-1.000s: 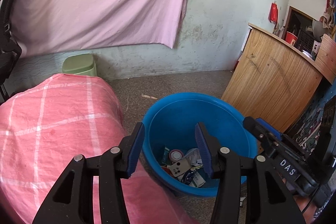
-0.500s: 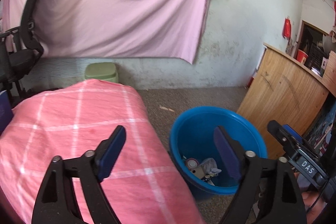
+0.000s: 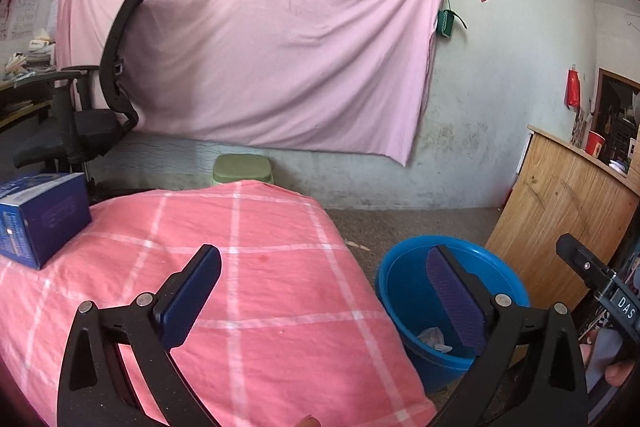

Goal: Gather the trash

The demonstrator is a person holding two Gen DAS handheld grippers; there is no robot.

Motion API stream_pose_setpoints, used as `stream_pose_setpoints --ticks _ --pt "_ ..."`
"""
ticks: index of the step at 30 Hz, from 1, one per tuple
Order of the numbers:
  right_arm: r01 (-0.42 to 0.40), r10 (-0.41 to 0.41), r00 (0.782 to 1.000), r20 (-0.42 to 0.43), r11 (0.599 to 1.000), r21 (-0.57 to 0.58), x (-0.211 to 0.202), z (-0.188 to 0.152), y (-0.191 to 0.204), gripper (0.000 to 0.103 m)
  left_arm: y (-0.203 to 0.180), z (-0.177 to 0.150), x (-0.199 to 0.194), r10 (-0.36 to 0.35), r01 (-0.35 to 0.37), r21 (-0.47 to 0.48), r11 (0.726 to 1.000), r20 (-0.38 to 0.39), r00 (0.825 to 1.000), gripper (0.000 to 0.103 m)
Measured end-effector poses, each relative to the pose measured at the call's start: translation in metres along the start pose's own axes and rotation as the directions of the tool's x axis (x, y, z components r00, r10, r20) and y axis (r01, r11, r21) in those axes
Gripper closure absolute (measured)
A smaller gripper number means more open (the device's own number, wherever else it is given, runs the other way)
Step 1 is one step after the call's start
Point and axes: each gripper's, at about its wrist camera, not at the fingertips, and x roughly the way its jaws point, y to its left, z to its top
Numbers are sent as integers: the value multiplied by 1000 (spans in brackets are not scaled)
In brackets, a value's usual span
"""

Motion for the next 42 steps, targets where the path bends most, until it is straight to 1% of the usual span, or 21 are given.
stream_pose_setpoints --ticks 6,11,16,21,28,37,42 --pt "-20 21 999 44 1000 -17 -27 -2 16 0 6 -7 -39 43 -45 29 999 63 997 2" --pt "-15 18 997 69 999 -41 -55 -12 32 0 11 -13 -71 53 -59 46 997 107 993 2" --pt "5 3 994 112 998 -69 -83 -18 46 0 20 -19 -100 57 -64 48 997 135 989 2" --pt "5 12 988 154 994 -110 -112 -24 64 0 29 -27 -131 70 -79 54 995 161 984 2" --pt "-13 35 986 164 991 -134 -142 -37 89 0 44 -36 -176 85 -98 58 993 197 977 2" --pt "-9 31 987 160 991 -137 -187 -64 115 0 73 -61 -220 90 -102 49 994 193 977 2" --pt "-1 28 987 156 986 -168 -211 -81 129 0 84 -77 -241 99 -106 29 994 185 978 2"
